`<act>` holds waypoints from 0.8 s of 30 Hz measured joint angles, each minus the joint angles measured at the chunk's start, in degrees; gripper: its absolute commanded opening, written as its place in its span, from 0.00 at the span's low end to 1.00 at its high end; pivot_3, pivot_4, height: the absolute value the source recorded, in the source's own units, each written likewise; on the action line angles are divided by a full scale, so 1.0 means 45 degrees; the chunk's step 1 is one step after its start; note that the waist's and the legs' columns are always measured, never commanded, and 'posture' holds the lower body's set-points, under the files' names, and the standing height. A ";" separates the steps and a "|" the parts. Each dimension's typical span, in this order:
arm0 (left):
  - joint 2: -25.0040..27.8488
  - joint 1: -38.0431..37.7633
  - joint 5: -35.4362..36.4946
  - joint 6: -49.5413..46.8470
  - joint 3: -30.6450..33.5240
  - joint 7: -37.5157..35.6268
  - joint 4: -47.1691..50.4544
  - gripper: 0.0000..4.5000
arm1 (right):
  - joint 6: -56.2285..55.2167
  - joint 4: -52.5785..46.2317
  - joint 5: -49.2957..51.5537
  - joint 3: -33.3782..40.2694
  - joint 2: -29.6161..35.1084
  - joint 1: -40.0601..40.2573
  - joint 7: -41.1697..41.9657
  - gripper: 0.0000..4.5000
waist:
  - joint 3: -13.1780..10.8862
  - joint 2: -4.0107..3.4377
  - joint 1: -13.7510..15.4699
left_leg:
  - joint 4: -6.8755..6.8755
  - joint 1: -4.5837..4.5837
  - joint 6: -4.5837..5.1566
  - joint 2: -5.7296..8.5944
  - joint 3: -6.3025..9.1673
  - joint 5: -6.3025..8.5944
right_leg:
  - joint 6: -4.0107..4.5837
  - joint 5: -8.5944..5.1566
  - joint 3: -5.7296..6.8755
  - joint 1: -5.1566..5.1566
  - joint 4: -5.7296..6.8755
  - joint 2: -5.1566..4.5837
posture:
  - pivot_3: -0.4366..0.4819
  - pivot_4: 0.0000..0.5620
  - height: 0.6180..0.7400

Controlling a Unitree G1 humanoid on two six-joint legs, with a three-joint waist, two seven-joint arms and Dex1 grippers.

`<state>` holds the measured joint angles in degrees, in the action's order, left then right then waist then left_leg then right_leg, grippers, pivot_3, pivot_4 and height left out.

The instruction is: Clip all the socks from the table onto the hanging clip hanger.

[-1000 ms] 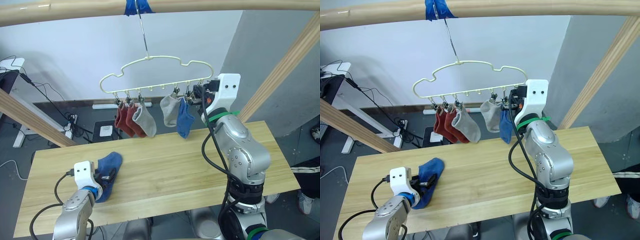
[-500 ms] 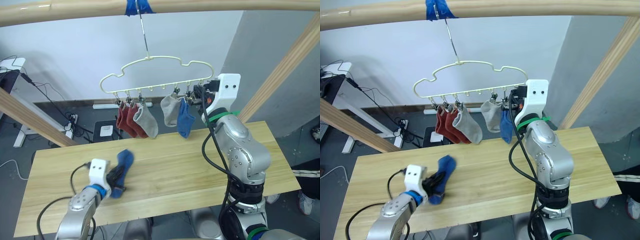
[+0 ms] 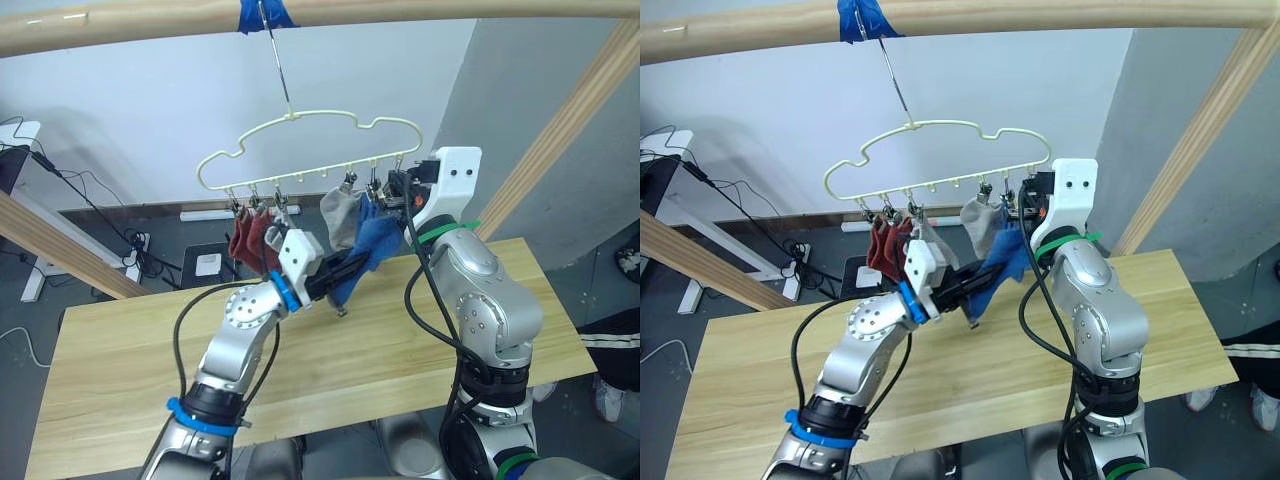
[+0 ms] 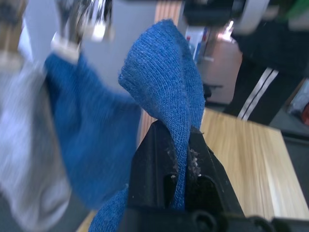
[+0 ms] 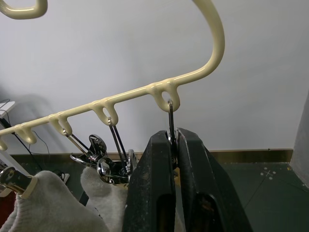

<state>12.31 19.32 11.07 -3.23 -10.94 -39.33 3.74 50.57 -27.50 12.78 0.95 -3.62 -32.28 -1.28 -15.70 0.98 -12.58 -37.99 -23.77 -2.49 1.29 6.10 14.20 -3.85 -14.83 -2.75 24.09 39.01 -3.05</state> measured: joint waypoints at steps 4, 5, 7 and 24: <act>-0.1012 0.0399 -0.0477 0.0007 0.0022 0.1197 -0.1129 0.01 | 0.0017 -0.0021 0.0003 0.0001 0.0001 -0.0005 -0.0007 0.00 | 0.0000 0.0000 0.0001 | -0.0002 -0.0001 0.0013 0.0007 0.0009 -0.0009 | -0.0003 0.0002 0.0004 -0.0003 0.0000 0.0000 | 0.14 0.44 1.00; -0.1158 0.0456 -0.0544 0.0007 0.0020 0.1410 -0.1397 0.01 | 0.0019 -0.0022 0.0003 0.0000 0.0001 -0.0005 -0.0006 0.00 | 0.0000 0.0000 -0.0001 | -0.0002 -0.0001 0.0013 0.0007 0.0008 -0.0009 | -0.0003 0.0002 0.0003 -0.0003 0.0000 0.0000 | 0.13 0.44 1.00; -0.1367 0.0588 -0.0687 -0.0010 0.0014 0.1696 -0.1898 0.01 | 0.0028 -0.0023 0.0006 -0.0002 -0.0001 -0.0013 -0.0004 0.00 | 0.0000 0.0000 -0.0011 | 0.0002 -0.0002 0.0013 0.0007 0.0009 -0.0009 | -0.0003 0.0002 0.0005 -0.0001 0.0001 0.0001 | 0.13 0.44 1.00; -0.2048 0.1104 -0.0680 0.0008 0.0170 0.2074 -0.2886 0.01 | 0.0118 -0.0025 0.0019 -0.0057 -0.0005 -0.0028 -0.0005 0.00 | 0.0000 0.0000 -0.0018 | 0.0004 -0.0006 0.0013 0.0007 0.0013 -0.0009 | -0.0006 0.0003 0.0006 -0.0002 -0.0003 -0.0001 | 0.12 0.44 1.00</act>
<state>3.10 24.29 8.01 -3.19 -10.18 -29.99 -9.25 51.10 -27.62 12.87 0.69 -3.64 -32.41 -1.30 -15.70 0.98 -12.66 -37.97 -23.80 -2.43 1.32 6.15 14.16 -3.88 -14.82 -2.72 24.09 39.00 -3.06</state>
